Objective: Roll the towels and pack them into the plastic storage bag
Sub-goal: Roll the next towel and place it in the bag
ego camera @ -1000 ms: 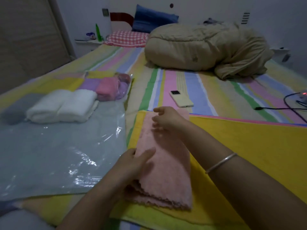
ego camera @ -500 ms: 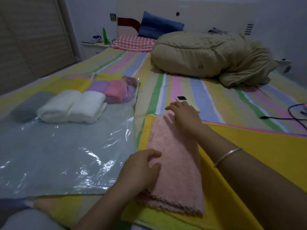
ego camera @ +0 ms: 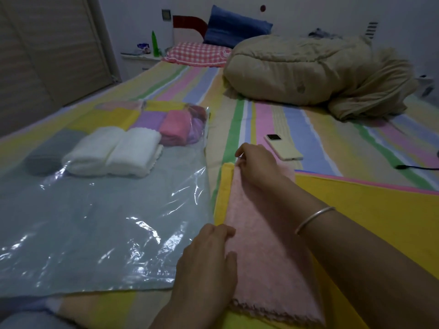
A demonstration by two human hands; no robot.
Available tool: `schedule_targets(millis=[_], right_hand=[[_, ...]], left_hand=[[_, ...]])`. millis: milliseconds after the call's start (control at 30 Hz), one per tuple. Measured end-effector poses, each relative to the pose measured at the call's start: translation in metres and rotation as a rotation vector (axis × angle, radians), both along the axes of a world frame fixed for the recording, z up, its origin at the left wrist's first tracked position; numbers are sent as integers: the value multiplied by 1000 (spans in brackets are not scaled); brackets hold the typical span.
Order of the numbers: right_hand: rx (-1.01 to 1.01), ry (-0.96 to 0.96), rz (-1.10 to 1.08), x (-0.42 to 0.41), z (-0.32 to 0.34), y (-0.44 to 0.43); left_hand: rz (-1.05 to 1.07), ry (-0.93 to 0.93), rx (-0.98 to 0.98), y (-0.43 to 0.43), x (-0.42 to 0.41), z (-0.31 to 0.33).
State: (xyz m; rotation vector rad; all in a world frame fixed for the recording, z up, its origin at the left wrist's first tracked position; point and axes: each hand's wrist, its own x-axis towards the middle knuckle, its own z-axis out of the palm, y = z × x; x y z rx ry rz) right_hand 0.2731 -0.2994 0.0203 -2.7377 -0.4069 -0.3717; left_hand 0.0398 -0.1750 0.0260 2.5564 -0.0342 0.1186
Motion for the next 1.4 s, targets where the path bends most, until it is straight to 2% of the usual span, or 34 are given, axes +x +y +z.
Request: schedule_targets(millis=[133, 200, 233, 333, 433, 567, 633, 767, 833, 867, 933, 1000, 1100, 1167, 1233, 1300, 1400], right_hand=[[-20, -42, 18, -19, -8, -18], [57, -81, 76, -40, -4, -35], [72, -99, 118, -56, -1, -45], [0, -141, 225, -115, 3, -80], [-202, -119, 365, -173, -9, -115], [-323, -94, 519, -218, -21, -129], [-267, -133, 546, -224, -21, -123], [0, -98, 480, -221, -22, -113], [69, -104, 416, -221, -15, -113], [91, -121, 398, -223, -8, -113], [144, -137, 377, -233, 7, -118], [237, -68, 377, -246, 18, -125], [460, 90, 293, -257, 21, -132], [600, 164, 145, -253, 13, -130], [684, 279, -22, -246, 2, -125], [719, 409, -145, -241, -5, -119], [723, 499, -239, -236, -8, -117]], left_hand=[[-26, 29, 160, 3, 4, 11], [-23, -71, 324, 6, 7, 17], [-42, -162, 346, 8, 9, 18], [-291, -367, 176, 11, 13, 11], [-552, -301, 103, 11, 10, -1], [-599, -153, 126, 12, 0, -18], [-565, -127, 135, 7, -5, -13], [-489, -125, 230, -6, -13, -4], [-471, -243, 326, -9, -12, -9], [-442, -329, 315, -7, -12, -8], [-362, -406, 161, -3, -18, -1], [-315, -414, -33, 2, -28, 11], [-384, -281, -375, 3, -33, 20], [-343, -183, -504, -2, -24, 19], [-236, -69, -534, -4, -7, 8], [-131, 48, -478, -7, 8, -6], [2, 12, -360, -14, 14, -15]])
